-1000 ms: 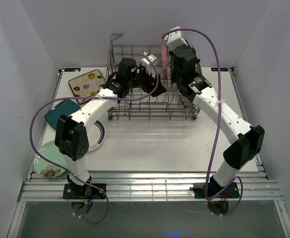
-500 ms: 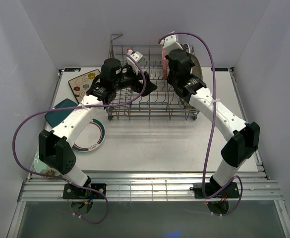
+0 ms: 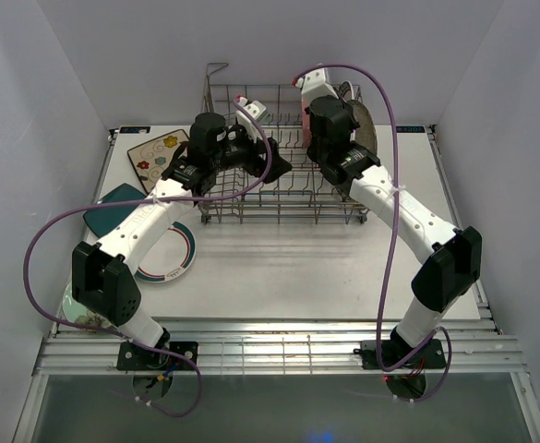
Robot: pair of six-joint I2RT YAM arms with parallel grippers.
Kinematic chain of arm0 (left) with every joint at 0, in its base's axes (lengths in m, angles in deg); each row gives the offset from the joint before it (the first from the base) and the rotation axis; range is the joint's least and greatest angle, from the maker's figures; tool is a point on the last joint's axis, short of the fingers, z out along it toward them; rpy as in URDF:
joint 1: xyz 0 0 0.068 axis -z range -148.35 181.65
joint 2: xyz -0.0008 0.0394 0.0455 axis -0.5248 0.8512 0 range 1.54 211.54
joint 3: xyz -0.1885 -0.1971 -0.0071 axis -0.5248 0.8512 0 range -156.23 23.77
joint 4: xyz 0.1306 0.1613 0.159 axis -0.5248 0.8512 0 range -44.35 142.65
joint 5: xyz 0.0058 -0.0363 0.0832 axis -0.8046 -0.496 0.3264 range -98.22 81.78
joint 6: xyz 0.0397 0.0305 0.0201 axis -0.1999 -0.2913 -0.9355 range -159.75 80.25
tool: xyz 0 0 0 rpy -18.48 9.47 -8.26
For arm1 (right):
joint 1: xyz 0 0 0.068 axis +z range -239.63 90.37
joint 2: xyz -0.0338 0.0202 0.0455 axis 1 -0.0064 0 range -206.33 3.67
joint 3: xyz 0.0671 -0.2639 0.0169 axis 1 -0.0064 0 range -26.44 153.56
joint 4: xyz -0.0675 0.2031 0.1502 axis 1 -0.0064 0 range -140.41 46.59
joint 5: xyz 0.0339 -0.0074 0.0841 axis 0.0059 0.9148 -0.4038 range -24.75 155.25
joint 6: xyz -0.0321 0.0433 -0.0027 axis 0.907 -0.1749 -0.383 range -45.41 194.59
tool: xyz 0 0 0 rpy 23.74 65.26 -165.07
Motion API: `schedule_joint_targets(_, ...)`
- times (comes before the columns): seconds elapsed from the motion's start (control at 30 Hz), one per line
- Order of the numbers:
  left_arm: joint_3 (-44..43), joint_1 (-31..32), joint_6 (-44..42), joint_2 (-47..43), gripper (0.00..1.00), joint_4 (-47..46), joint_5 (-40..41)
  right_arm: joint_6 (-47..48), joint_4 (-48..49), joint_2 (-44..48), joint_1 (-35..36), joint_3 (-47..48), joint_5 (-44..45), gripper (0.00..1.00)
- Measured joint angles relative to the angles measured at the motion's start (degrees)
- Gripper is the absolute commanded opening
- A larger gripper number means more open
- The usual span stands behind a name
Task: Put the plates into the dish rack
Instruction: Insert the plate into the dish rack.
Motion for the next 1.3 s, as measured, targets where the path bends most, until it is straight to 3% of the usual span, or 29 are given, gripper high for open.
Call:
schedule_joint_targets(0.8, 0.68, -0.17, 0.13, 0.0, 0.98, 0.22, -0.28, 1.42, -1.99, -0.96, 2.19, -1.81, -0.42, 0.08)
schedule_joint_targets(1.3, 0.72, -0.17, -0.02, 0.0, 0.98, 1.38, -0.24, -2.64, -3.15, -1.81, 1.33, -1.16, 0.07, 0.08)
